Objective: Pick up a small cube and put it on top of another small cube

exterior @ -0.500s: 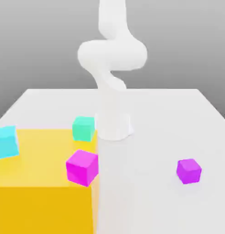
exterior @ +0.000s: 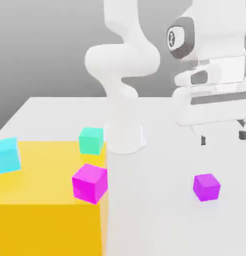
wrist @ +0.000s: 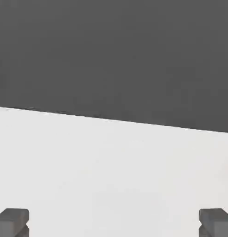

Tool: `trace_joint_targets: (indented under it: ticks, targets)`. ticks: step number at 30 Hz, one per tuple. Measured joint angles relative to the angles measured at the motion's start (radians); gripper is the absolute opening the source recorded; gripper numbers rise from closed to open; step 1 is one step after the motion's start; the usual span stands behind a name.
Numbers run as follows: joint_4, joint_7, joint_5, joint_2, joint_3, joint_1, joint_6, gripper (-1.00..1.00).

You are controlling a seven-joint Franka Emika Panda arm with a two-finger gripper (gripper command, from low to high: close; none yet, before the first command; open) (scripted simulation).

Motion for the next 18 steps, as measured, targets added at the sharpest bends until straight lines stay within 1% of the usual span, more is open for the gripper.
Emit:
trace_joint_targets:
  ticks: [3, 5, 7, 11, 12, 17, 18]
  targets:
    - [-0.065, 0.105, -0.056, 0.114, 0.057, 0.044, 0.070, 0.00]
    - [-0.097, 0.191, -0.127, 0.193, 0.060, 0.075, 0.118, 0.00]
    - [-0.096, 0.273, -0.226, 0.271, 0.010, 0.106, 0.171, 0.00]
    - [-0.068, 0.403, -0.396, 0.416, -0.165, 0.243, 0.282, 0.00]
    - [-0.062, 0.420, -0.418, 0.444, -0.204, 0.276, 0.305, -1.00]
    - [-0.062, 0.422, -0.420, 0.444, -0.204, 0.276, 0.307, -1.00]
    - [-0.059, 0.432, -0.432, 0.458, -0.222, 0.292, 0.318, -1.00]
